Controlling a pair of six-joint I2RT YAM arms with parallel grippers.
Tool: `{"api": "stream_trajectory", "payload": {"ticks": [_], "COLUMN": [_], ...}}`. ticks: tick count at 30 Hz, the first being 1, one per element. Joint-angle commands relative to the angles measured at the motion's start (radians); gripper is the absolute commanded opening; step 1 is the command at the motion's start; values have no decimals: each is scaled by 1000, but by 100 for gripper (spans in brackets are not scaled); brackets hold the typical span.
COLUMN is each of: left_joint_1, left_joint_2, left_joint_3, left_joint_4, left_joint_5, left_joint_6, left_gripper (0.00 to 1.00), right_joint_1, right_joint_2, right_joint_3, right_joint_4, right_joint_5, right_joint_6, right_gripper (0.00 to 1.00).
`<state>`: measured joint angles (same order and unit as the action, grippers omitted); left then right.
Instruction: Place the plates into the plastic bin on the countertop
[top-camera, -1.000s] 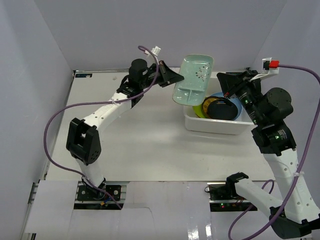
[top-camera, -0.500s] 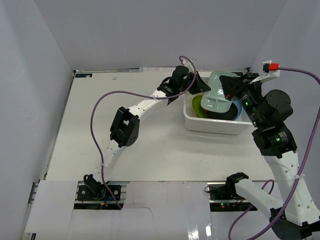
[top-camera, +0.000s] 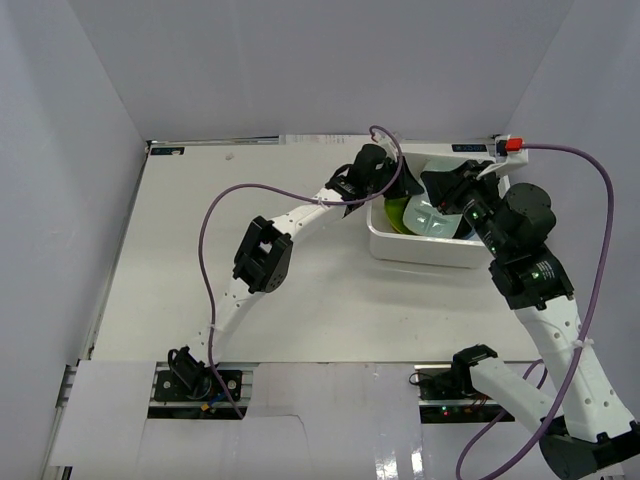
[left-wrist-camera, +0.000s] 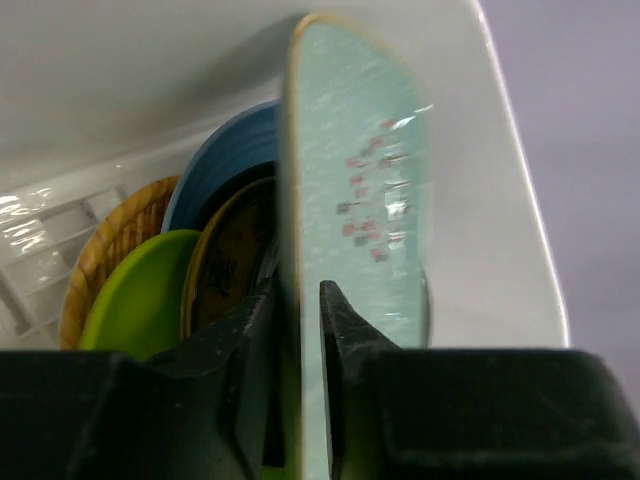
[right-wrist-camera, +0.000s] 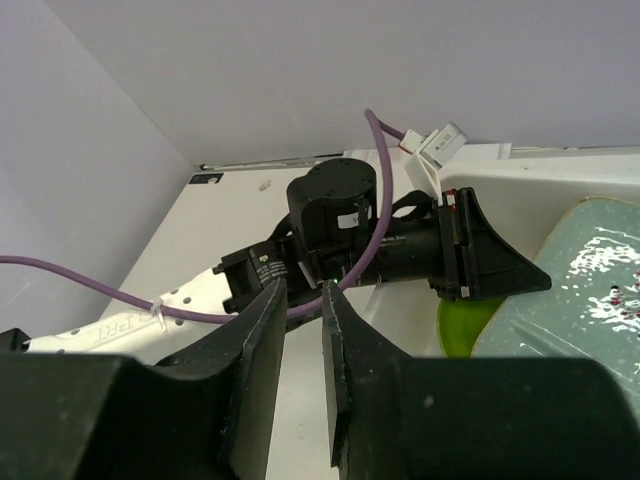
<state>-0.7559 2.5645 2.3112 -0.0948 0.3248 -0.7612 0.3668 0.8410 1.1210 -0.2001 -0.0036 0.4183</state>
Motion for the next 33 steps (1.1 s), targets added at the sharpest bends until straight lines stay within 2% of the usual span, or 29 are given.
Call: {"api": "stream_trajectory", "payload": {"ticks": [1, 2, 5, 7, 10, 13, 17, 19, 22, 24, 25, 28, 29, 33], "left_joint_1": [1, 1, 3, 3, 3, 3, 3, 3, 3, 3, 3, 3, 3, 3], "left_joint_2": [-78, -85, -130, -148, -168, -205, -329, -387, -510, -629, -676, -886, -946, -1237], "left_joint_3": [-13, -22, -54, -61, -58, -36, -55, -79, -133, -197, -281, -433, -564, -850], "left_joint_4": [86, 116, 132, 136, 145, 152, 194, 208, 187, 184, 182, 159, 158, 54], "left_joint_5": [13, 11, -4, -6, 5, 14, 19, 17, 7, -13, -24, -73, -82, -194], "left_joint_6": [10, 11, 16, 16, 5, 0, 43, 75, 147, 200, 215, 287, 307, 359], "left_gripper": [37, 54, 75, 81, 98, 98, 98, 98, 98, 98, 98, 98, 98, 98], "right_joint_1": [-3, -3, -3, -3, -3, -3, -3, -3, -3, -3, -3, -3, -3, -2], "right_joint_2": [-11, -14, -29, -45, -68, -91, -125, -143, -166, -180, -183, -206, -215, -288], "right_joint_3": [-6, -6, -4, 2, 14, 25, 33, 37, 37, 36, 34, 25, 17, -41], "right_joint_4": [67, 68, 68, 67, 62, 54, 44, 42, 39, 33, 27, 7, 2, 1], "right_joint_5": [33, 45, 85, 103, 122, 143, 180, 191, 200, 209, 214, 272, 289, 364], "right_joint_6": [2, 2, 2, -1, -7, -15, -30, -33, -44, -52, -64, -81, -102, -136], "right_gripper": [28, 30, 34, 35, 36, 39, 48, 56, 72, 95, 91, 90, 90, 90]}}
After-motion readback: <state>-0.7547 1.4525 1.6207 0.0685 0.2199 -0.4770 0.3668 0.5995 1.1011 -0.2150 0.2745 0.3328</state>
